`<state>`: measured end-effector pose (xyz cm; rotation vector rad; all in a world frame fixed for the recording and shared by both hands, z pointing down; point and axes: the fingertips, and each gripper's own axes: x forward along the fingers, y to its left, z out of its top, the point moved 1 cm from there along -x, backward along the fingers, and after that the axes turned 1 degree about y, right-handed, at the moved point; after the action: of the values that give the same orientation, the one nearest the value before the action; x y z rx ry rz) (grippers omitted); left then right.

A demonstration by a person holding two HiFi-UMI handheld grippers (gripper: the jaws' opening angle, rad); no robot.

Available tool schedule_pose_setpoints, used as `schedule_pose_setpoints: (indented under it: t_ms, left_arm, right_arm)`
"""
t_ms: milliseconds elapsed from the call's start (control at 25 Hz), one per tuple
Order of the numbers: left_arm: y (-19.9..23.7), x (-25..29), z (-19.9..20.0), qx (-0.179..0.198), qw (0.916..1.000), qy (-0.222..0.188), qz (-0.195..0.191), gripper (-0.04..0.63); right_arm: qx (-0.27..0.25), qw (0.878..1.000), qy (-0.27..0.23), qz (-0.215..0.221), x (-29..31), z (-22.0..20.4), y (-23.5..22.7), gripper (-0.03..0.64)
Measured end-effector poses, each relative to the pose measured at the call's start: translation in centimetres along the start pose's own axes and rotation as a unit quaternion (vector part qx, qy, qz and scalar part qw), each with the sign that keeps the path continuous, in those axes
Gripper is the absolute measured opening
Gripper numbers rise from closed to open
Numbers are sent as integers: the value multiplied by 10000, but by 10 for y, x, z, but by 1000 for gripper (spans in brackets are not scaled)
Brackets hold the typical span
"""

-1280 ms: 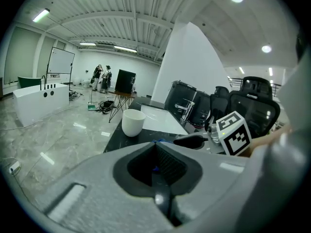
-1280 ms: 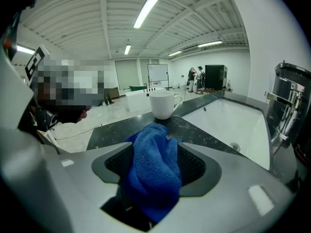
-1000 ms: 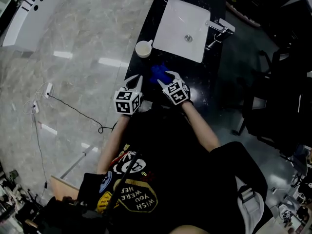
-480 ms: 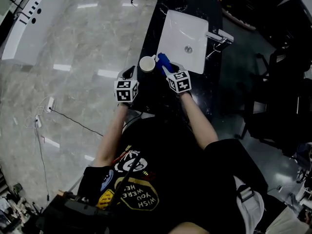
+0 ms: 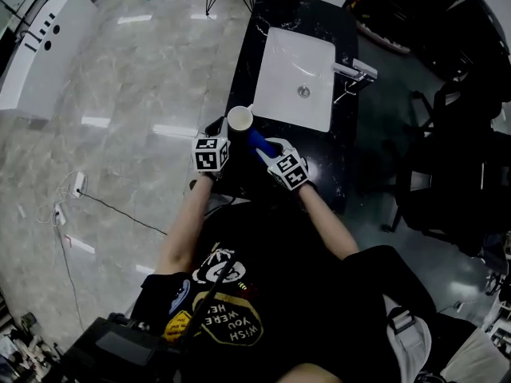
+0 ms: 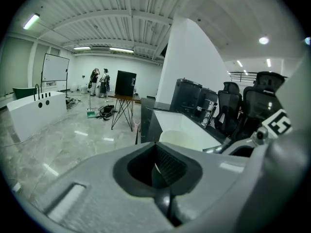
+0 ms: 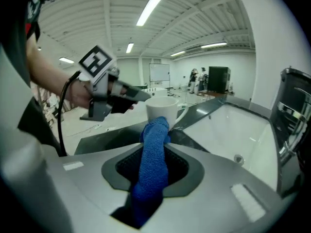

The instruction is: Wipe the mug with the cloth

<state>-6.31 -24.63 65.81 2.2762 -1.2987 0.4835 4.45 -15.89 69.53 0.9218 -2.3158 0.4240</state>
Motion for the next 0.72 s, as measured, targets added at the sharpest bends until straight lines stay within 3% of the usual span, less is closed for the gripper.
schedule_pose_setpoints:
  t_ms: [160, 240, 320, 400, 560, 640, 720]
  left_arm:
    - [0, -2, 2, -132, 9999, -33, 31, 2]
    - [-1, -2, 3, -183, 9998, -40, 70, 2]
    - [-1, -2, 2, -251, 9996, -36, 98, 2]
    - [-3, -3, -1, -284, 9995, -33, 132, 2]
    - [-3, -5, -3, -390, 9988, -102, 274, 2]
    - [-4, -7, -2, -424, 9986, -123, 284, 2]
    - [-5, -7, -1, -405, 9987, -130, 278, 2]
  right_arm:
    - [912, 9875, -868, -951, -17, 49, -72, 97]
    - [1043, 9847, -858, -1102, -12, 62, -91, 97]
    - [806, 9928, -281, -842, 5, 50, -76, 97]
    - [331, 9984, 350, -303, 16, 27, -34, 98]
    - [-651, 9925, 737, 724, 15, -6, 53, 98]
    - [-591, 9940, 658, 648, 13, -4, 48, 98]
    - [-148, 9990, 399, 158, 8, 11, 9, 97]
